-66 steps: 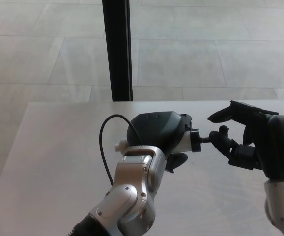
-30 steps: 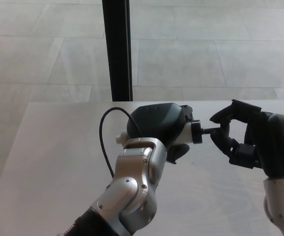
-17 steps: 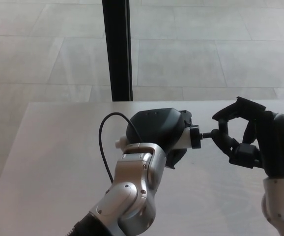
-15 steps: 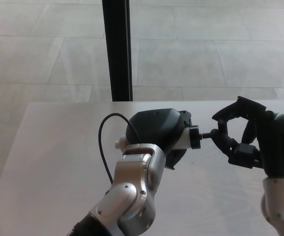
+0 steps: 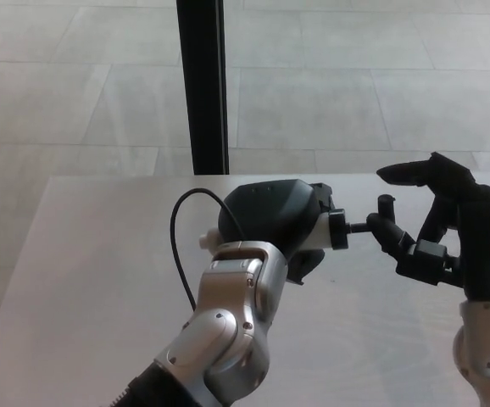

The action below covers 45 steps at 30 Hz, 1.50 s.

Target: The robot uses its left hand to lift the air pump kept on the middle of the desk and use the right hand to pull out the handle

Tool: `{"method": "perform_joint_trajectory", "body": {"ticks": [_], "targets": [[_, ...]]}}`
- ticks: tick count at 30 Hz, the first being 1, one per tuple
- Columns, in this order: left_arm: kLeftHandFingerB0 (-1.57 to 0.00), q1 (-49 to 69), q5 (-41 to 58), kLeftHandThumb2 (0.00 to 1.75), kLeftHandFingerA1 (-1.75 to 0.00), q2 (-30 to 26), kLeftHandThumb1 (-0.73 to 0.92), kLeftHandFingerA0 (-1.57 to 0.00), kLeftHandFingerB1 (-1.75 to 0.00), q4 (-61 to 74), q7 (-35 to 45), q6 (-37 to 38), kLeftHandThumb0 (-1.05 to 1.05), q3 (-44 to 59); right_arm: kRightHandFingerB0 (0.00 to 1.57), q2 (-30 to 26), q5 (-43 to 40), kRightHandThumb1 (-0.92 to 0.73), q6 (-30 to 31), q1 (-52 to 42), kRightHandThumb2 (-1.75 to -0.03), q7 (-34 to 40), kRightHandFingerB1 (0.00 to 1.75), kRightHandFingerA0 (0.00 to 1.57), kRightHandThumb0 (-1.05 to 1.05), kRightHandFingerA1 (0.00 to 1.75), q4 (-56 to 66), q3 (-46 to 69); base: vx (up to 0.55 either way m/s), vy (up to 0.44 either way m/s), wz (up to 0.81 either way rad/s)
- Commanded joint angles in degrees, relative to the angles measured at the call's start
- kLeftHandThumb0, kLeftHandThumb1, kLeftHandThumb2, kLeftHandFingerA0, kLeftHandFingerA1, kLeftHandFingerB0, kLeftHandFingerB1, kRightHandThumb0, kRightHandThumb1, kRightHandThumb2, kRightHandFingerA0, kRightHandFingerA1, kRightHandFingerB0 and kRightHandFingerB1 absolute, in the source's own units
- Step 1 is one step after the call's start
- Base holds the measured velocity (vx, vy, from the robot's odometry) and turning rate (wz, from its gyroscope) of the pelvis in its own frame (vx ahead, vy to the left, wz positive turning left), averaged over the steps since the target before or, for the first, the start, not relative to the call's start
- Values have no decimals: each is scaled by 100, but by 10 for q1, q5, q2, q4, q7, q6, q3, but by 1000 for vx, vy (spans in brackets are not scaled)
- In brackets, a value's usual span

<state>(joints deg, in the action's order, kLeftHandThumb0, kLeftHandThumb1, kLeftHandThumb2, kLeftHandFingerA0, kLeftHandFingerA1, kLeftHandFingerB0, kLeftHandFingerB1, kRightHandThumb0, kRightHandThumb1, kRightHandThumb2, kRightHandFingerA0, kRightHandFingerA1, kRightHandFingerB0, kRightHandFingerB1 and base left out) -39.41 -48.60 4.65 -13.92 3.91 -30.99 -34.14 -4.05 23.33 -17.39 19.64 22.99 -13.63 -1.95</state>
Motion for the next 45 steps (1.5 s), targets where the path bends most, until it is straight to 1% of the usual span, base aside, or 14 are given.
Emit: {"method": "perform_joint_trajectory", "body": {"ticks": [1,4,5,7,10,11,13,18,19,23,24,32,34,45], "targets": [[-69,-12,9,69,-172,-1,83,-88,-68,-8,-2,14,-32,7,80,-9,-26,-57,13,-4,-57,-34,61,111,-27,163,8,5,0,0,0],[-68,-11,12,68,-174,-1,83,-88,-69,-7,-6,22,-33,9,81,-13,-28,-57,17,-4,-57,-43,61,111,-26,162,11,5,0,0,0],[-69,-15,11,66,-175,-1,83,-86,-106,-9,-2,20,-35,8,81,-16,-25,-57,26,-4,-57,-47,62,111,-27,163,14,5,0,0,0],[-72,-19,7,66,-175,1,83,-87,-120,-12,0,10,-36,8,83,-19,-27,-55,29,-2,-63,-55,66,109,-28,165,12,3,0,0,0],[-72,-25,0,67,-175,-1,81,-86,-100,-14,8,3,-36,4,83,-22,-29,-54,43,-3,-62,-68,66,107,-30,166,21,4,0,0,0],[-74,-23,3,67,-175,-4,81,-86,-94,-14,3,12,-33,6,78,-24,-33,-37,51,-2,-84,-77,75,133,-30,141,24,5,0,0,0],[-72,-24,0,68,-175,-9,81,-85,-89,-12,9,12,-33,1,79,-27,-36,-36,57,-2,-84,-87,75,132,-30,140,29,5,0,0,0],[-74,-23,0,69,-175,-14,80,-87,-96,-13,5,18,-30,-3,78,-29,-45,-37,75,-1,-86,-106,75,132,-27,138,36,6,0,0,0],[-76,-23,-1,71,-175,-14,81,-89,-87,-14,8,16,-28,-5,84,-30,-45,-53,81,-1,-66,-111,66,107,-21,164,40,5,0,0,0],[-77,-23,0,71,-175,-13,81,-91,-88,-20,-1,21,-31,-5,85,-29,-44,-54,94,1,-69,-117,65,108,-19,162,46,4,0,0,0],[-61,-22,0,71,-175,-14,83,-89,-55,-19,-4,25,-33,-6,86,-32,-44,-56,89,2,-66,-119,71,104,-20,164,45,4,0,0,0],[-75,-26,-7,73,-174,-16,80,-88,-79,-19,3,22,-30,-10,89,-31,-39,-62,105,12,-67,-118,79,97,-23,163,48,4,0,0,0],[-80,-29,-16,82,-175,-16,76,-91,-113,-22,6,13,-25,-18,90,-27,-36,-61,105,15,-67,-106,82,96,-22,159,47,6,0,0,0],[-78,-31,-21,80,-174,-21,76,-89,-101,-29,-9,27,-25,-25,91,-5,-36,-60,125,8,-72,-82,84,97,-18,158,60,15,0,0,0]]}}
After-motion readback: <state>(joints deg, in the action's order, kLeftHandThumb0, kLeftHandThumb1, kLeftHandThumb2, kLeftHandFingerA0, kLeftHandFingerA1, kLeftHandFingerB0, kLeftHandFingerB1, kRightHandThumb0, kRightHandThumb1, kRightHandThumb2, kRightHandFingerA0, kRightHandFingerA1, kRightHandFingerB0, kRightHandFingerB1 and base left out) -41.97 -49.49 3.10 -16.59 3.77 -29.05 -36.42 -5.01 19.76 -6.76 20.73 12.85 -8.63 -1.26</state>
